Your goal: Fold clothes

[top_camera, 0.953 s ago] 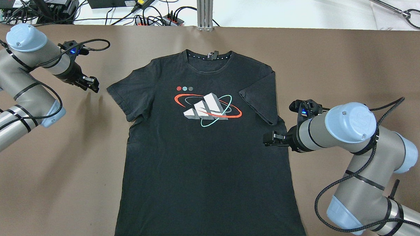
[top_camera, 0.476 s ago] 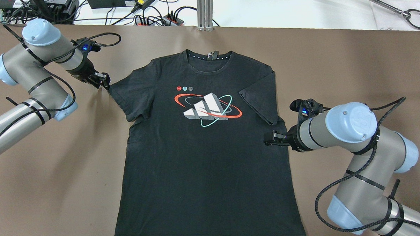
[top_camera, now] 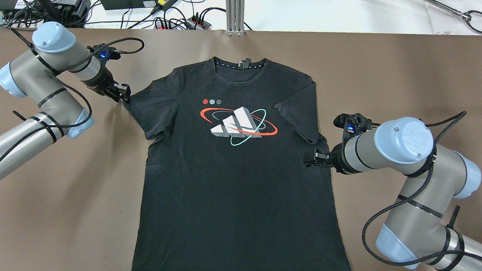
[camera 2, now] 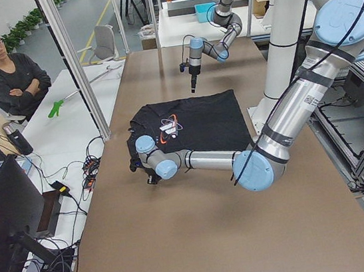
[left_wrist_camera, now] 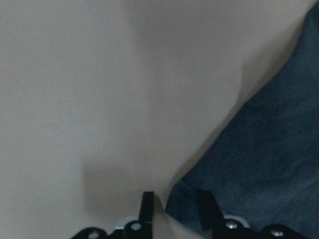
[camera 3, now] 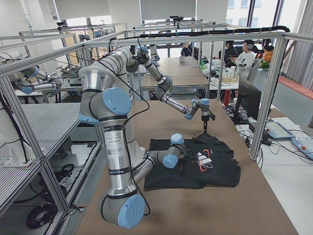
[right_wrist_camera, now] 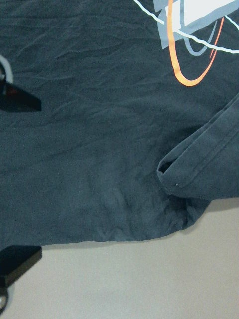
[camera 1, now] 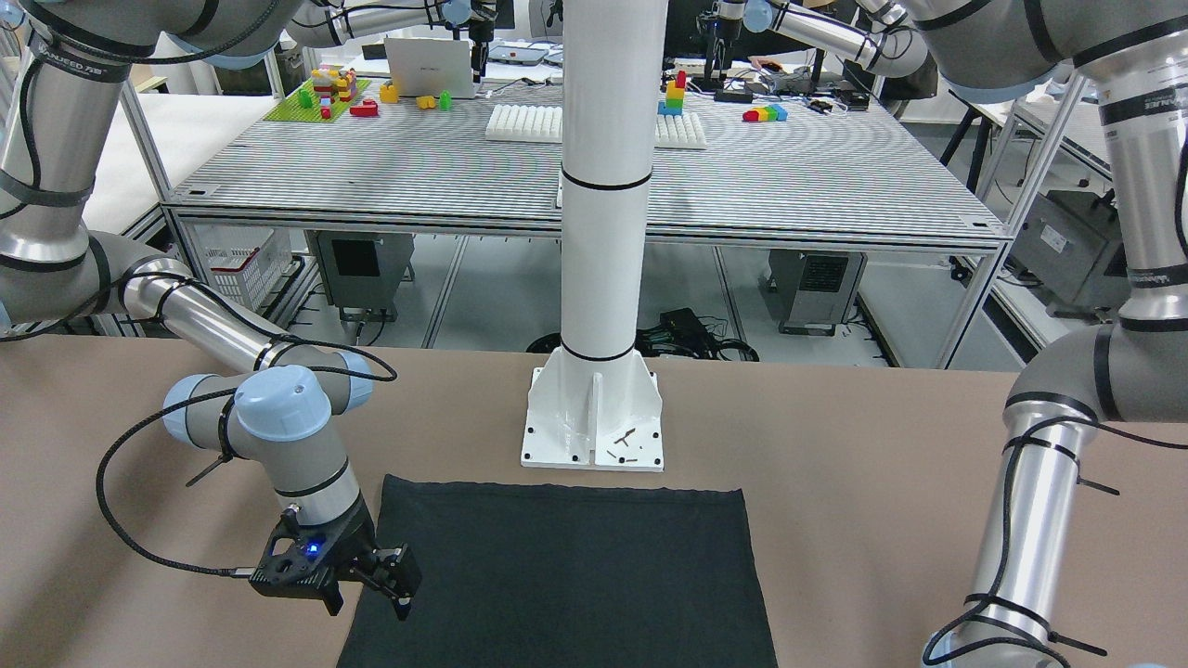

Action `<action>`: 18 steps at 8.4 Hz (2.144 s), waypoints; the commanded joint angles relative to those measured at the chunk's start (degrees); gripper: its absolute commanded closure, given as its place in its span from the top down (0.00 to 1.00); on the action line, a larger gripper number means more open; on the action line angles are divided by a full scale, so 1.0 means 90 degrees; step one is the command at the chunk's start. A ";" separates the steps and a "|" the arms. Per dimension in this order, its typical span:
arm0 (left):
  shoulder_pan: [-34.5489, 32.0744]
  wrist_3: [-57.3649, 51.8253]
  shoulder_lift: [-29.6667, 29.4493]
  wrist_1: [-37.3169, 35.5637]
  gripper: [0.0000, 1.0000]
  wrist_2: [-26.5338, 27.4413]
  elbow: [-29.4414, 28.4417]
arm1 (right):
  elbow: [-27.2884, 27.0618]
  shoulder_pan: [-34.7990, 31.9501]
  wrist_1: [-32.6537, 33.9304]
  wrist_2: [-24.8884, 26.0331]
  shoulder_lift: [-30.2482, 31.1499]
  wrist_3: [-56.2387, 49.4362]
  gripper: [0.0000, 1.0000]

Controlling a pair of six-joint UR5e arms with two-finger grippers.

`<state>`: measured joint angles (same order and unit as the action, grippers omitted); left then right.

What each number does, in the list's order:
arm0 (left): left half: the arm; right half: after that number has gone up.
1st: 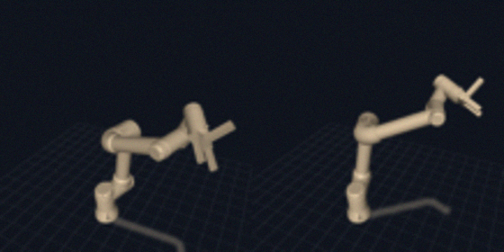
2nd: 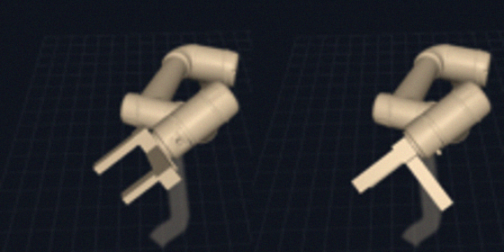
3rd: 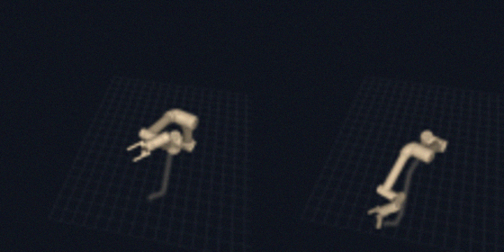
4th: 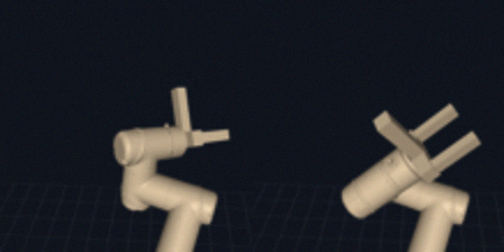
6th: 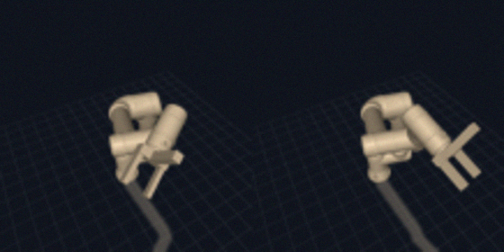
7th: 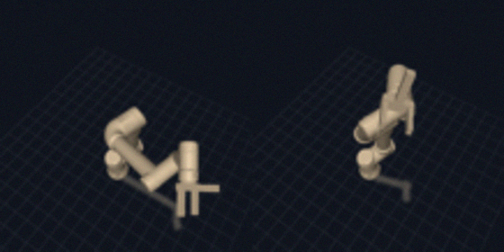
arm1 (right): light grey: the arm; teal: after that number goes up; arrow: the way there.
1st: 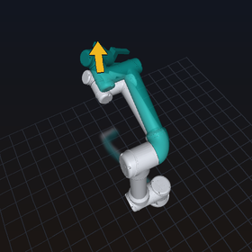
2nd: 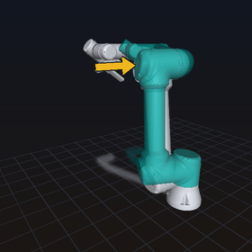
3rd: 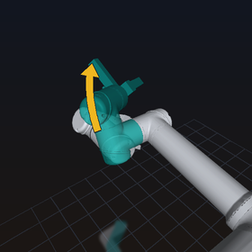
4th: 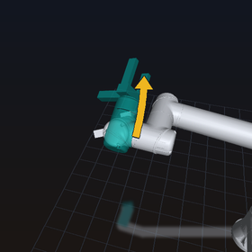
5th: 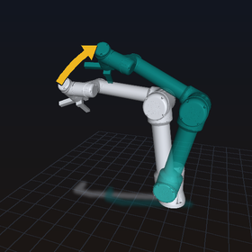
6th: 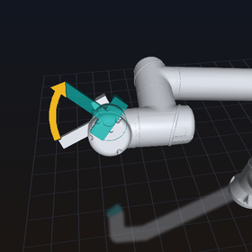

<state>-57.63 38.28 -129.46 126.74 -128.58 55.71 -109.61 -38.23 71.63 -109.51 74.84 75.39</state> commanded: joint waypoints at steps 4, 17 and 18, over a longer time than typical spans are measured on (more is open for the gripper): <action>-0.0042 0.0364 -0.0069 -0.0058 0.00 -0.0282 0.0544 | 0.0001 0.0009 0.0000 0.0000 0.0005 0.0002 0.94; 0.1237 0.3168 -0.1055 -0.0009 0.16 0.0947 0.0694 | 0.0059 0.0058 0.0000 0.0234 0.0044 -0.0007 0.94; 0.1227 0.3187 -0.1055 -0.0038 0.50 0.0937 0.0753 | 0.0059 0.0077 0.0000 0.0234 0.0044 0.0002 0.94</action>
<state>-46.61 66.63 -139.05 126.50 -120.07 61.82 -109.25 -37.71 71.63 -107.49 75.23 75.33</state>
